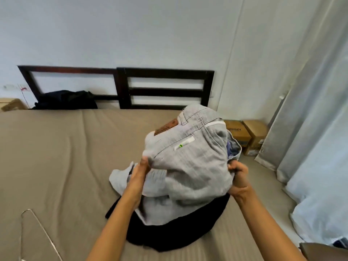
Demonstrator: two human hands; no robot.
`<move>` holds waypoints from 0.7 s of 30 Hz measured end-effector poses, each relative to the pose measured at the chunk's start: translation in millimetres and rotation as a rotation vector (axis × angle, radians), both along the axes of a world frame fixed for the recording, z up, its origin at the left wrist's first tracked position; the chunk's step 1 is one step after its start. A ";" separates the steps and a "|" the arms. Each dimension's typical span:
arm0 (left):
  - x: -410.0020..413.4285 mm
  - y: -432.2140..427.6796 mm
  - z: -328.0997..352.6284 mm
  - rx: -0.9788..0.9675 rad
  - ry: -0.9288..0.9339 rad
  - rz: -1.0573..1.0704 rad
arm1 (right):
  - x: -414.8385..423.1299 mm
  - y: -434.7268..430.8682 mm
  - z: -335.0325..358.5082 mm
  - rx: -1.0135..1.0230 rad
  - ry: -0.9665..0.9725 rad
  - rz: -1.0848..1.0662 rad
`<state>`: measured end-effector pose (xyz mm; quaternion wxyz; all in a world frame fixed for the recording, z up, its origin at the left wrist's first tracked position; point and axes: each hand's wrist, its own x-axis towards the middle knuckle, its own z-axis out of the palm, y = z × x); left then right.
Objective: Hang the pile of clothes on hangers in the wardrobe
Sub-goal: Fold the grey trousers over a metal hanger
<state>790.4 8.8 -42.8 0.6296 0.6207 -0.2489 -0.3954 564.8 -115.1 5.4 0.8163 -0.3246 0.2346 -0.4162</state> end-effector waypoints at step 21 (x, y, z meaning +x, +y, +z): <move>-138.3 160.7 378.3 -0.614 -0.412 -0.219 | -116.9 165.9 282.6 -0.701 0.253 0.061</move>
